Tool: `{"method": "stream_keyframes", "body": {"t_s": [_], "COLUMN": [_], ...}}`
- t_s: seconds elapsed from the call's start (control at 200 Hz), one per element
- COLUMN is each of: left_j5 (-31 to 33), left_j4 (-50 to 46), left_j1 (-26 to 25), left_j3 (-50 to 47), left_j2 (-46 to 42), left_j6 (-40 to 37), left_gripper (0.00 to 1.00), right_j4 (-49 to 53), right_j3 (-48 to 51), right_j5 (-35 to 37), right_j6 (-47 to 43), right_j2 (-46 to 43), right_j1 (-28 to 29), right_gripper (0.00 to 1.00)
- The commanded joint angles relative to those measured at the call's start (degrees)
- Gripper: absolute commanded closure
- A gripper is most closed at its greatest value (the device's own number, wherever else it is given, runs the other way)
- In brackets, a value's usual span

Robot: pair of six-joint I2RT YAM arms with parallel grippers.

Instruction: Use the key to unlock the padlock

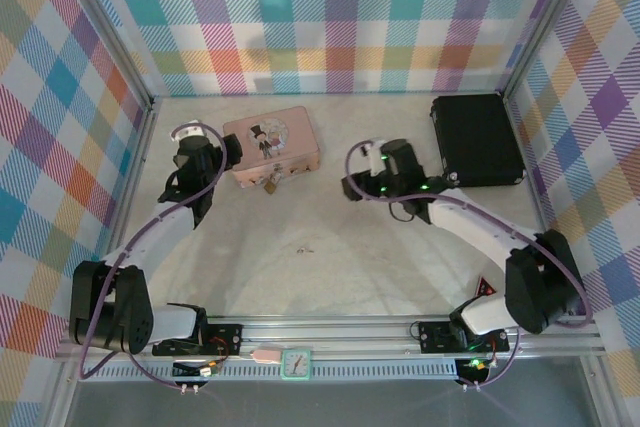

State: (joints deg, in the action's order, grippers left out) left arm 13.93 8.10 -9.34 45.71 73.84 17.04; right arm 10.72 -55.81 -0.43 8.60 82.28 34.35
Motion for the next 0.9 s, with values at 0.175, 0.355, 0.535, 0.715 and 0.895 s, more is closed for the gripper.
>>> {"method": "stream_keyframes", "body": {"t_s": [0.175,0.355,0.535,0.715,0.895], "left_j5": [-5.6,-2.5,-1.5,1.4,2.2], "left_j4": [-9.2,-11.5,-12.8,-13.0,-14.8], "left_j1": [-0.8,-0.7,-0.7,-0.7,-0.4], "left_j3": [-3.8,-2.8,-2.2,-3.7,-3.4], "left_j2": [-6.6,-6.7,-6.1,-8.3,-10.6], "left_j6": [14.5,14.9,14.6,14.0,14.1], "left_gripper": [0.02,0.00,0.00,0.00,0.00], "right_j4": [22.7,29.8,31.7,33.2,32.1], "right_j3": [-13.1,-22.5,-28.0,-31.1,-32.3], "right_j5": [-8.9,-12.0,-8.2,-1.3,2.6], "right_j6": [-2.2,-7.6,-10.2,-11.4,-8.9], "right_j2": [12.9,23.5,29.4,34.2,37.7], "right_j1": [15.5,19.9,22.5,25.3,27.1], "right_gripper": [0.35,0.44,0.45,0.46,0.47]}}
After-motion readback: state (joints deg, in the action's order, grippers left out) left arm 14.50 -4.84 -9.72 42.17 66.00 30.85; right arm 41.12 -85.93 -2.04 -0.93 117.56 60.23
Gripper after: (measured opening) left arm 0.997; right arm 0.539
